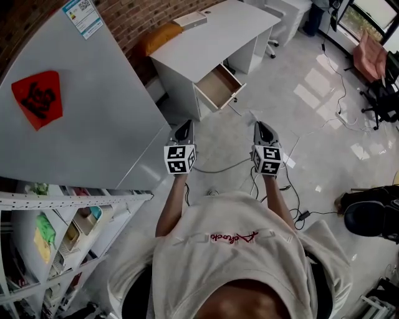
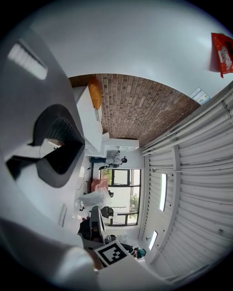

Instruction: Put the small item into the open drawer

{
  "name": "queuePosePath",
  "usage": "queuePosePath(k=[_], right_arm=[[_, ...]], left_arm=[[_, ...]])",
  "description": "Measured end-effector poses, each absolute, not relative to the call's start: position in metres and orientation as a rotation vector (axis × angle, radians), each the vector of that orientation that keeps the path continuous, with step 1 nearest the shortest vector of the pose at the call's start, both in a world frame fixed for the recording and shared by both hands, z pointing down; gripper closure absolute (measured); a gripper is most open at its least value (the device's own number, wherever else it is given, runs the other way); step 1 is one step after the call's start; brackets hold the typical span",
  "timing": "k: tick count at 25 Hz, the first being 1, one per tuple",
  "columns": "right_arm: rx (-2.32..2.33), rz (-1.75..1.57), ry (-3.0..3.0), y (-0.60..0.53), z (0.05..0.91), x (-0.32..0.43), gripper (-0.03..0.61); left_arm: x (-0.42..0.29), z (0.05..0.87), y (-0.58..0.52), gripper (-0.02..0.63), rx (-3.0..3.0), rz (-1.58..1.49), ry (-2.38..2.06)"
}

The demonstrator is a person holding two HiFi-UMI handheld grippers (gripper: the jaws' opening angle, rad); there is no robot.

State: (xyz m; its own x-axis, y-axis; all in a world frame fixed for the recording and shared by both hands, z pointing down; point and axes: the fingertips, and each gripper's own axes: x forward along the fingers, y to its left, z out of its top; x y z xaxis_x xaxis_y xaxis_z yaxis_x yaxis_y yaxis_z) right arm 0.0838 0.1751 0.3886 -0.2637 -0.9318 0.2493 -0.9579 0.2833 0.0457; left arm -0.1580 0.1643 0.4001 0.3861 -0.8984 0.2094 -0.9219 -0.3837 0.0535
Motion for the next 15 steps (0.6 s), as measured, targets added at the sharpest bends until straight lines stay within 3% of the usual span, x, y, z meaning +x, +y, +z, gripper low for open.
queuePosePath(k=[15], right_arm=[[1.792, 0.213, -2.244, 0.157, 0.407, 0.075, 0.566]], left_arm=[[-0.167, 0.417, 0.130, 0.604, 2.499, 0.233, -1.552]])
